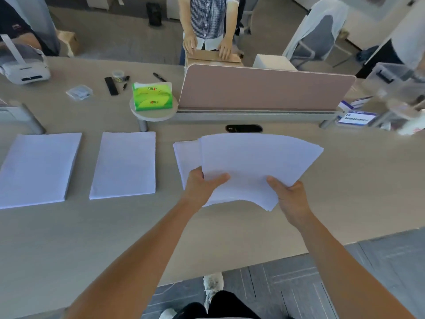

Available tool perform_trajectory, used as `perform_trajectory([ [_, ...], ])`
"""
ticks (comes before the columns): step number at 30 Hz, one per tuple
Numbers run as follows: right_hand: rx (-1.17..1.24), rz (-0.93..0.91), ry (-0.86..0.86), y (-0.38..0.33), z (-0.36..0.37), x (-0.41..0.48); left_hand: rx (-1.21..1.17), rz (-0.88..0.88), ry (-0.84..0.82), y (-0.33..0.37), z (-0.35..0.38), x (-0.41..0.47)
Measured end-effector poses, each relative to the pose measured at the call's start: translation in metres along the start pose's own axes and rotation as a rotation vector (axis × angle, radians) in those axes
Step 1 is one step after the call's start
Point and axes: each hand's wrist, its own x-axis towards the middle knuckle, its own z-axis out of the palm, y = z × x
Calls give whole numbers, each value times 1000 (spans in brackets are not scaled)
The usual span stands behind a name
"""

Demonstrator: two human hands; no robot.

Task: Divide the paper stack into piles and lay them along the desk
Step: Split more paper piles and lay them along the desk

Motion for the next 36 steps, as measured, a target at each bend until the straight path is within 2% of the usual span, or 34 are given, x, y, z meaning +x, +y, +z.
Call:
perform_trajectory([
  [6,-35,-50,32,-7,-55,22,-81,-3,4,4,64,9],
  [13,17,-87,33,16,-143,110,16,3,32,-6,163,65],
  [16,9,-91,-42,40,-176,165,77,4,80,-23,200,97],
  [21,-7,6,-219,85,-217,234,194,-52,182,-61,242,135],
  [25,-16,72,-254,84,-223,257,164,-56,277,-56,266,147],
  [30,-49,51,-313,64,-222,269,182,-80,340,-34,268,146],
  [32,-81,78,-336,65,-223,270,251,-121,317,-36,261,143],
  [36,-76,177,-335,74,-222,262,570,-256,276,-45,252,136],
])
